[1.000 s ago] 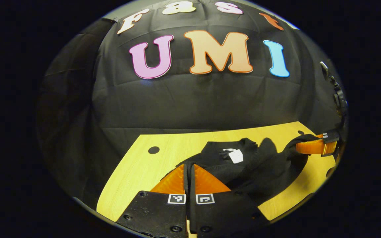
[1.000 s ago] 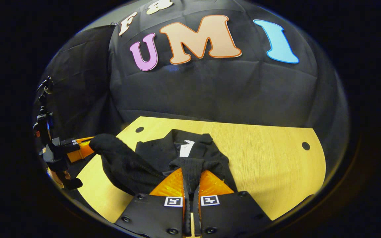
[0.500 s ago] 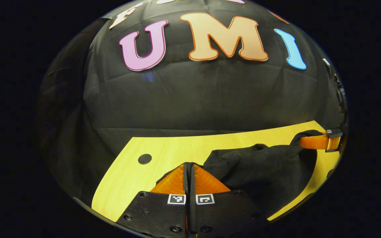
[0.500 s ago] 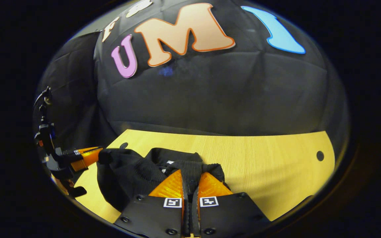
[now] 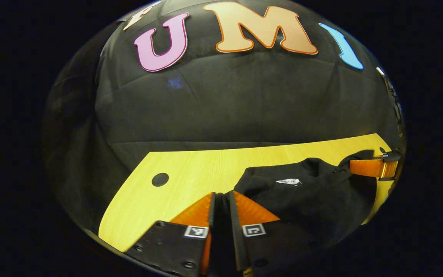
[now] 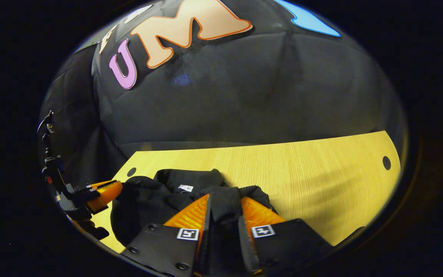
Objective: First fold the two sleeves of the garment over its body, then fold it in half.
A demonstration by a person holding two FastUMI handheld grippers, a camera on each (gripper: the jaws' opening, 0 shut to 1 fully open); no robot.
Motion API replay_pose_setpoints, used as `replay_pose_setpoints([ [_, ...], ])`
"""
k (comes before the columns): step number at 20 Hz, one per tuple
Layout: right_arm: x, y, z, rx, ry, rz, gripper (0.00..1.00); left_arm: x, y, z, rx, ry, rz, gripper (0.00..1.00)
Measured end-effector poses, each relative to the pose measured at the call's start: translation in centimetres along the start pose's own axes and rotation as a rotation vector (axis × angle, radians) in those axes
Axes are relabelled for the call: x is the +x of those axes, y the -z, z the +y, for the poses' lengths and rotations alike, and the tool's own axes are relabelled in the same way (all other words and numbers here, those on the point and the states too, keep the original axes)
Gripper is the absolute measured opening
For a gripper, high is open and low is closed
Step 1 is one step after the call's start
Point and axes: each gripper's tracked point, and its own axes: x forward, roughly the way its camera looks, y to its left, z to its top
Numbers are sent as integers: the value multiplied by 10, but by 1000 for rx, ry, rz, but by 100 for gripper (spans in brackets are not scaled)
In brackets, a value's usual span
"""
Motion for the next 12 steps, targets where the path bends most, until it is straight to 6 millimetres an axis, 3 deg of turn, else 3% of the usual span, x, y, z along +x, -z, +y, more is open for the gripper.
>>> replay_pose_setpoints([
  [1, -3, -3, -2, -10, 17, -8, 52, -2, 1, 3, 3, -17, 3, 34],
  [3, -12, -9, -3, -29, 32, -23, 100, -13, -5, 2, -18, -17, -6, 74],
  [6, -34, -20, 4, -54, 52, -51, 99, -34, -19, 5, -48, -11, -33, 82],
  [7, -43, -24, 7, -68, 60, -69, 96, -43, -23, 8, -51, -15, -47, 77],
  [8, -54, -28, 11, -82, 63, -87, 96, -54, -28, 12, -52, -19, -68, 88],
  [12, -110, -33, 31, -96, 73, -154, 99, -98, -50, 18, -40, 5, -148, 94],
])
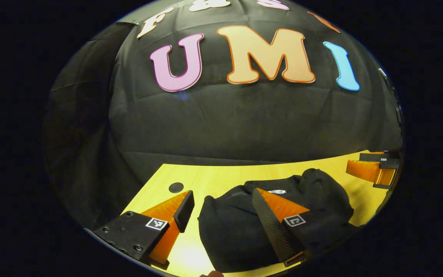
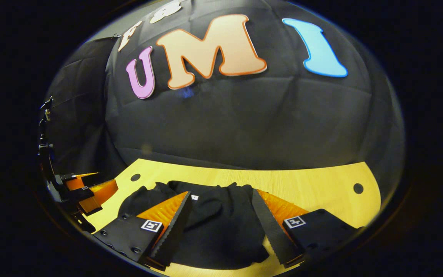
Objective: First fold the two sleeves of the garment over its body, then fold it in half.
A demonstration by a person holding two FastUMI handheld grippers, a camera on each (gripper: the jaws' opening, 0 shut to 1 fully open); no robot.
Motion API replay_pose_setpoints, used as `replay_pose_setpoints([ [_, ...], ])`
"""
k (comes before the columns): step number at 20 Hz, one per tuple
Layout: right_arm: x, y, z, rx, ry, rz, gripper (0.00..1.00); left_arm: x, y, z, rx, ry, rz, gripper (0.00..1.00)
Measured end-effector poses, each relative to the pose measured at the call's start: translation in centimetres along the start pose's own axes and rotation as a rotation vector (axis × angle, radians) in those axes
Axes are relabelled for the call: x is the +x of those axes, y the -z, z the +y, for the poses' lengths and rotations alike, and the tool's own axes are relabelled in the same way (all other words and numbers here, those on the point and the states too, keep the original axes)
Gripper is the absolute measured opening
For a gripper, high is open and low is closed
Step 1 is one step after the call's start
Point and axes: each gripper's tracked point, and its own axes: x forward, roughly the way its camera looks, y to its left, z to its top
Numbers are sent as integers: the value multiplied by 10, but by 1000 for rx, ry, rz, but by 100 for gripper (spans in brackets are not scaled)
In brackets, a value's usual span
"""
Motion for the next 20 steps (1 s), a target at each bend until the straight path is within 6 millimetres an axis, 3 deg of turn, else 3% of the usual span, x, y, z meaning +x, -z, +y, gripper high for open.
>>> replay_pose_setpoints([
  [4, -77, -2, 25, -39, 8, -92, 98, -62, -20, -3, 18, 33, -91, 94],
  [8, -166, 10, 55, -69, 14, -193, 98, -143, -29, -5, 58, 76, -189, 94],
  [9, -190, 16, 64, -63, 10, -223, 98, -165, -33, -4, 62, 79, -228, 100],
  [10, -214, 22, 73, -53, 9, -258, 95, -187, -38, -2, 60, 82, -271, 100],
  [12, -260, 33, 93, -37, 1, -339, 98, -229, -31, 3, 78, 89, -296, 99],
  [13, -284, 42, 102, -37, -1, -367, 97, -255, -18, 4, 94, 89, -306, 92],
  [15, -329, 68, 119, -43, -13, -402, 97, -292, -9, 13, 120, 83, -325, 92],
  [18, -373, 107, 139, -22, -44, -409, 97, -340, 15, 16, 108, 106, -330, 95],
  [20, -394, 129, 148, -20, -53, -417, 97, -358, 38, 14, 118, 137, -297, 91],
])
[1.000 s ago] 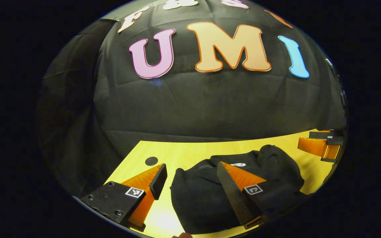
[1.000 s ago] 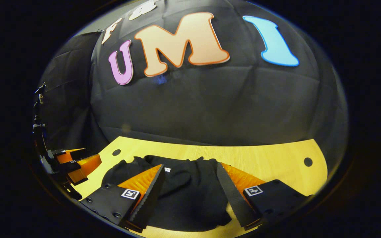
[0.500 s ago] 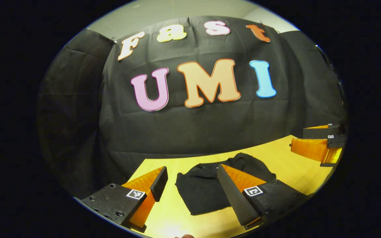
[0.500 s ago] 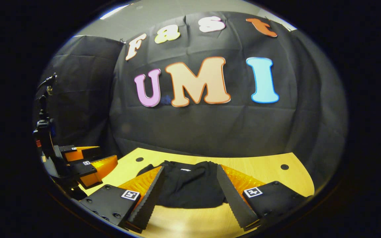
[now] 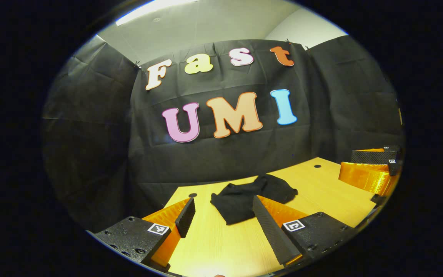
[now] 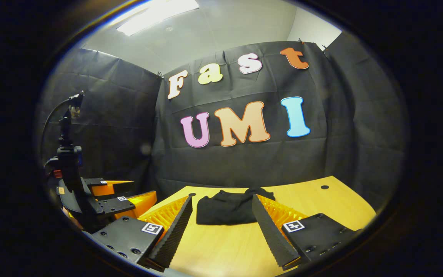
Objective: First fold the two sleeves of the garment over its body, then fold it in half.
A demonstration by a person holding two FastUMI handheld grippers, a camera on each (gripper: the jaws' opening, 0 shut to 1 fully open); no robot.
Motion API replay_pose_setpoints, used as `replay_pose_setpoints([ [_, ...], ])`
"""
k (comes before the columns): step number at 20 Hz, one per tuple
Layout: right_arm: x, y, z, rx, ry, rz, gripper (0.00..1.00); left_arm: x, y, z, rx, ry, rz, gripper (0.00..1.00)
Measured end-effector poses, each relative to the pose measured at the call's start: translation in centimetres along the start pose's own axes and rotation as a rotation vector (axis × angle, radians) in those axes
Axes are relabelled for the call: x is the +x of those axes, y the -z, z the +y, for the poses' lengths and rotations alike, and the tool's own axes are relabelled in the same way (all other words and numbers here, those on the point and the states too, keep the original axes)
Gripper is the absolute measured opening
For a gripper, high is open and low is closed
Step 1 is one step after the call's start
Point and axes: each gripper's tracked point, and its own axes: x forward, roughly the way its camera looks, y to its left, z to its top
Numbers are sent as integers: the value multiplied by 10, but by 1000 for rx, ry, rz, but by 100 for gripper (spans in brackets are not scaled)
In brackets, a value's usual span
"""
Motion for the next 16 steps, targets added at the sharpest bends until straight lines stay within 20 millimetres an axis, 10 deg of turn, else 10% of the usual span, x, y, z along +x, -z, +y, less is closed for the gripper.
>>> replay_pose_setpoints([
  [5, -46, 14, -6, -57, 20, -10, 100, -36, 29, -4, 7, 14, 77, 92],
  [16, -108, 20, -70, 61, 21, 44, 97, -70, 9, -50, -1, -37, 85, 92],
])
